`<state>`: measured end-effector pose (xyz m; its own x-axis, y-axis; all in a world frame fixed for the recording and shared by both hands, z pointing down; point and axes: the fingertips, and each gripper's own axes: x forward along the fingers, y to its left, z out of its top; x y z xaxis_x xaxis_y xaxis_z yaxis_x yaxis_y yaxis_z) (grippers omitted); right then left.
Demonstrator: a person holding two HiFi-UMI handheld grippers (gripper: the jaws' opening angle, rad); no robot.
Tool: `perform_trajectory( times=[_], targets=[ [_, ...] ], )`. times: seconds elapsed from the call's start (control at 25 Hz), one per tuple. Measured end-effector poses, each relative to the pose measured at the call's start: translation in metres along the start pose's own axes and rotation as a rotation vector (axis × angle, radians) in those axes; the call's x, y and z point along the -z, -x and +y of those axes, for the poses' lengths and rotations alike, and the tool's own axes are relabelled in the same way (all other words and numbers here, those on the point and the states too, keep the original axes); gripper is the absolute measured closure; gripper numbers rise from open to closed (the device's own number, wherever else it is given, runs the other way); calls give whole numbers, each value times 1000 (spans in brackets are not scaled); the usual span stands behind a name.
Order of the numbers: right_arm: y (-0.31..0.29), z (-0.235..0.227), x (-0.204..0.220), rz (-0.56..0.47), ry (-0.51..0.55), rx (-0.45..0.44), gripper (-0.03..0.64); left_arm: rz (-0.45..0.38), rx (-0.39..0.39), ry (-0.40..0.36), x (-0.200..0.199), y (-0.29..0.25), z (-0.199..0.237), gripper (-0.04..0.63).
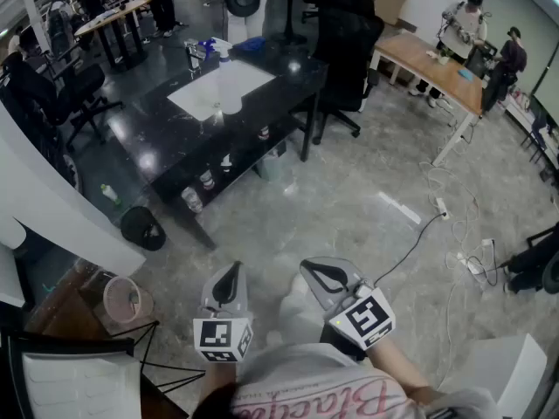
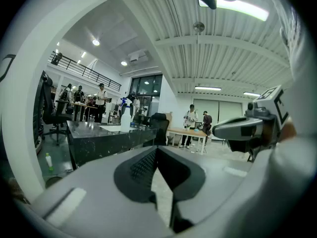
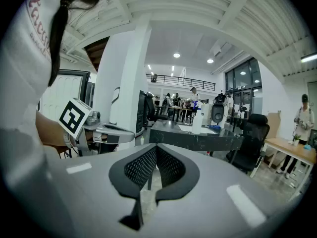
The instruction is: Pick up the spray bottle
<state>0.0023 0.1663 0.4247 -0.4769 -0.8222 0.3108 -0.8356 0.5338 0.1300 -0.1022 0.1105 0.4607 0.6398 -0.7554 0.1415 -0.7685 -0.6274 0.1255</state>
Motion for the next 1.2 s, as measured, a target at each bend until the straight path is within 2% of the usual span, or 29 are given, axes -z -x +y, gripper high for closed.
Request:
perform_trajectory(
  times=[0.32,0.68,1.0,1.2],
  targets=[
    [-18,-13,2,4,-15,-1,615,-1,1,-7,-7,-23,11,597],
    [-54,-69,-7,-30,-93,6,615,12,-1,-30,-23,-77,29,597],
    [-96,-120,-36,-107,-31,-57,614,-9,-34,-38,-48,-142,52,596],
    [-117,-150,-41,-107,-20,-84,614,-4,-30,-66,-55,-181,55,597]
  ],
)
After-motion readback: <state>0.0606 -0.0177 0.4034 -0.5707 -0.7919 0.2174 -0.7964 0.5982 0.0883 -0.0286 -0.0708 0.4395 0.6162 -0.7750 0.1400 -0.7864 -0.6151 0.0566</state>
